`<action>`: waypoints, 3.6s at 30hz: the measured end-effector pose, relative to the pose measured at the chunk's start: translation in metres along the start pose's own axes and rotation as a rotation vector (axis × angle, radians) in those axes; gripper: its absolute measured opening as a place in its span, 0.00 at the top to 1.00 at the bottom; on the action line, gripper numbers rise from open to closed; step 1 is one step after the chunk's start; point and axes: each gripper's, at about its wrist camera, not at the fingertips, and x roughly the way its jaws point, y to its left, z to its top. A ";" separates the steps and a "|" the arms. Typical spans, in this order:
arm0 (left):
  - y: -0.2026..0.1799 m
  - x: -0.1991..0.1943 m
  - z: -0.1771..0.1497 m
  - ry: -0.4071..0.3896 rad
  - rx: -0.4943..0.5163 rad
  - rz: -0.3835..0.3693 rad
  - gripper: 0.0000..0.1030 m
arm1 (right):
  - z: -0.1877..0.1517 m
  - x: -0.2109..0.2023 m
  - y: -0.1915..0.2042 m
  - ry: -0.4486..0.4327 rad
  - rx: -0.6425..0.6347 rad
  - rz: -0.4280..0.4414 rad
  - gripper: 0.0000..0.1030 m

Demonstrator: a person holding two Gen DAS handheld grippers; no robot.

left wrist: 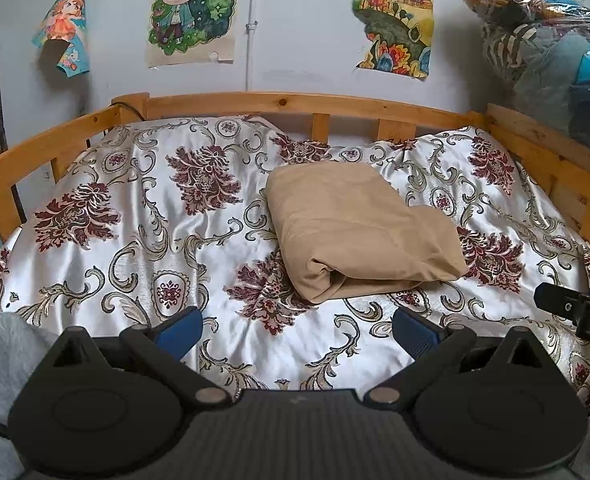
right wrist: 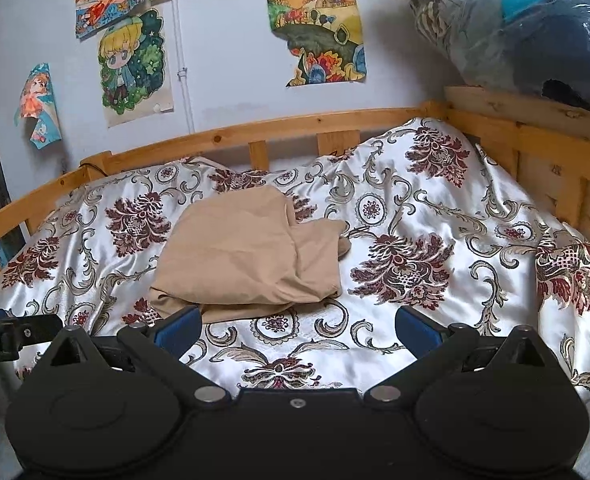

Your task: Fold large clothes

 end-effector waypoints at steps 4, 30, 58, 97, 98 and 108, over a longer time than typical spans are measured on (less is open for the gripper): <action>0.001 0.001 0.000 0.005 0.010 0.007 0.01 | 0.000 0.001 -0.002 0.002 0.001 -0.001 0.01; 0.001 0.002 -0.001 0.010 0.018 0.008 0.01 | -0.001 0.002 -0.007 -0.006 0.008 -0.013 0.01; 0.006 0.002 -0.004 0.016 0.035 0.015 0.01 | 0.000 0.000 -0.011 -0.003 0.010 -0.041 0.01; 0.006 0.002 -0.002 0.018 0.040 0.017 0.01 | 0.000 0.001 -0.012 0.005 0.009 -0.041 0.01; 0.005 0.002 -0.002 0.018 0.039 0.017 0.01 | 0.000 0.001 -0.012 0.004 0.010 -0.040 0.01; 0.007 0.004 -0.003 0.041 0.047 0.027 0.01 | -0.002 0.001 -0.013 0.009 0.011 -0.042 0.01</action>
